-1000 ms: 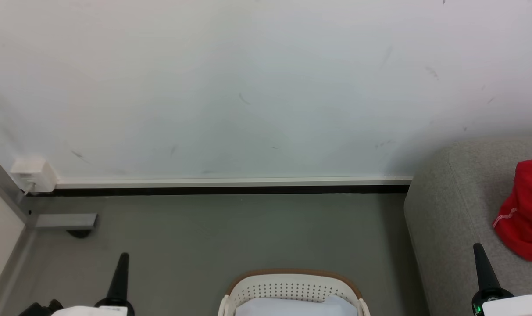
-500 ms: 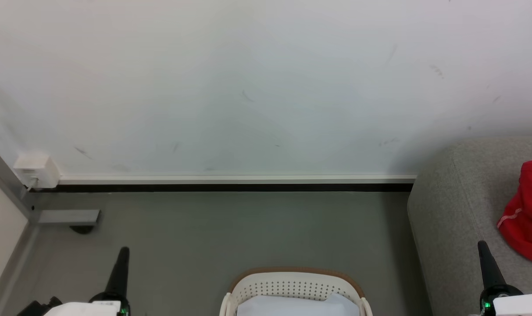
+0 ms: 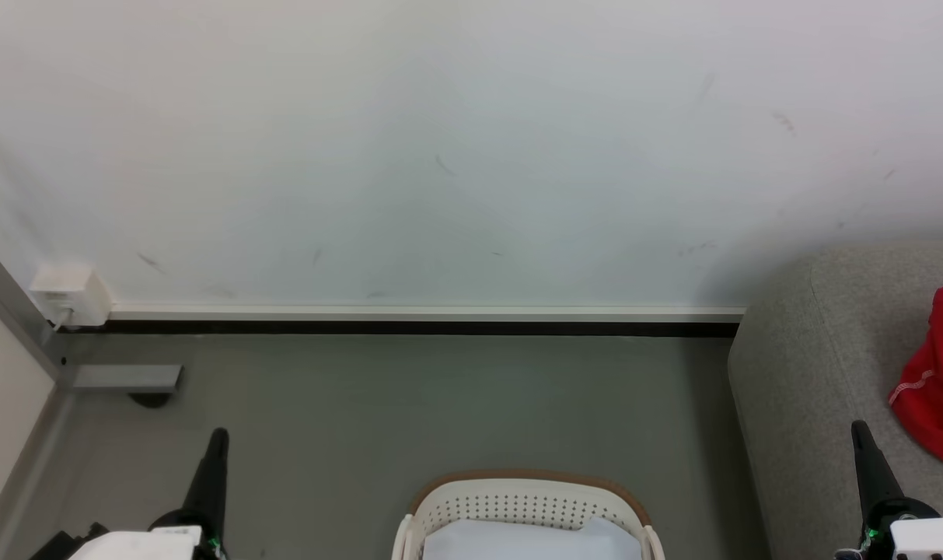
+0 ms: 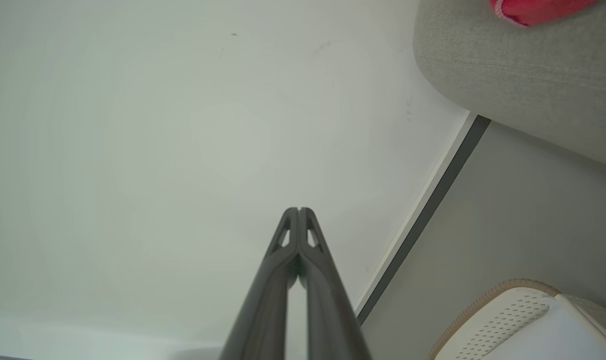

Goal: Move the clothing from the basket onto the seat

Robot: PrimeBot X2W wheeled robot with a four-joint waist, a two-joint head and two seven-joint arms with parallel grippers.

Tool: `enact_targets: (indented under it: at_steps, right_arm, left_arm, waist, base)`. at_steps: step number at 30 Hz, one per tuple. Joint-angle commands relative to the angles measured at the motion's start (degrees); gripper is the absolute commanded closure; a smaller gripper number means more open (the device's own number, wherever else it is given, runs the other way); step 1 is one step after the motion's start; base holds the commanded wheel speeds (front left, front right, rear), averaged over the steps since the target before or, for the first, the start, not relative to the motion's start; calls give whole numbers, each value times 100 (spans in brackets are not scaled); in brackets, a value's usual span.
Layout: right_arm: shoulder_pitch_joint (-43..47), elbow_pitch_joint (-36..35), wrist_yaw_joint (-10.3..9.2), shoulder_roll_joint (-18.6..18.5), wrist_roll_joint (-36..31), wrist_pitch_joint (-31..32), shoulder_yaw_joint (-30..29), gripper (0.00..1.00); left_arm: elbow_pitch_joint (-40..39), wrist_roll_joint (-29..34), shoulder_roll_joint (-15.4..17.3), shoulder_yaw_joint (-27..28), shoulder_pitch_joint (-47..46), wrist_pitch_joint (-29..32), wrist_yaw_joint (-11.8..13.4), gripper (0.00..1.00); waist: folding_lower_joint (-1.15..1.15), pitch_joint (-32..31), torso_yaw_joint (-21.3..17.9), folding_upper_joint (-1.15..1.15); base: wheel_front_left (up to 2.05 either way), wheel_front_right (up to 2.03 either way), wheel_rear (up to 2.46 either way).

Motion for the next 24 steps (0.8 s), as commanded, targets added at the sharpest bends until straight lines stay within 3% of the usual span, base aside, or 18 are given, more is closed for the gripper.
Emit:
enact_targets:
  at_steps: [1,24]
  right_arm:
    - [-87,-53,-12,7,135,43,-42,100]
    - [-123,-82,-14,39,830,252,-180,100]
  left_arm:
    - [-29,-133,50,27,-89,43,-25,100]
    - [-25,-925,51,61,-166,259,-81,100]
  waist:
    - [0,6,7,0]
    - [0,72,88,0]
  base:
    - [0,0,0]
    - [0,0,0]
